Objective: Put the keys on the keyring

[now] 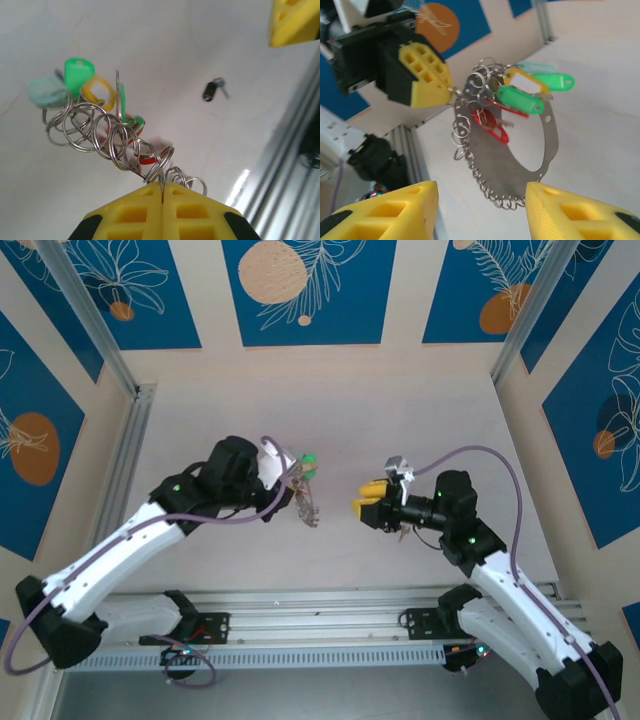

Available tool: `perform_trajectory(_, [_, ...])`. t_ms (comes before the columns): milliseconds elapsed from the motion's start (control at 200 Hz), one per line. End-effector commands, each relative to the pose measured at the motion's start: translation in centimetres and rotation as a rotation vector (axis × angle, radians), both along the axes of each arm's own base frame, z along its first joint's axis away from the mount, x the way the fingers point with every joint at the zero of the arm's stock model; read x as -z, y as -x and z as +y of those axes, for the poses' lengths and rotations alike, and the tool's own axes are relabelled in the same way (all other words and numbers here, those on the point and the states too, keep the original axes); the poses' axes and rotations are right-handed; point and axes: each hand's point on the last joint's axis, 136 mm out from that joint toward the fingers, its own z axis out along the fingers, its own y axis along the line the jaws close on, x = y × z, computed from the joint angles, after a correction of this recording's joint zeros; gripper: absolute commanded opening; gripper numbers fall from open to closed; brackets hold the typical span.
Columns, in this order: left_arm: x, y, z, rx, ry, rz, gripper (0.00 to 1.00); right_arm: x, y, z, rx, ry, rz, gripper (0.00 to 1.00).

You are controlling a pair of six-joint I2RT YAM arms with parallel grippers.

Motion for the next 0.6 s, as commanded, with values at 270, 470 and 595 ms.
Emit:
perform_trajectory(270, [-4.7,6.1,-0.2,0.212,0.200,0.010,0.00,-6.5,7.3,2.8,-0.268,-0.028,-0.202,0.44])
perform_trajectory(470, [-6.4,7.5,-0.4,0.277,0.250,0.006,0.00,-7.8,8.2,4.7,-0.348,-0.014,-0.230,0.41])
perform_trajectory(595, [-7.5,8.6,-0.6,0.336,0.292,0.000,0.00,-8.8,8.2,5.5,-0.389,-0.022,-0.231,0.36])
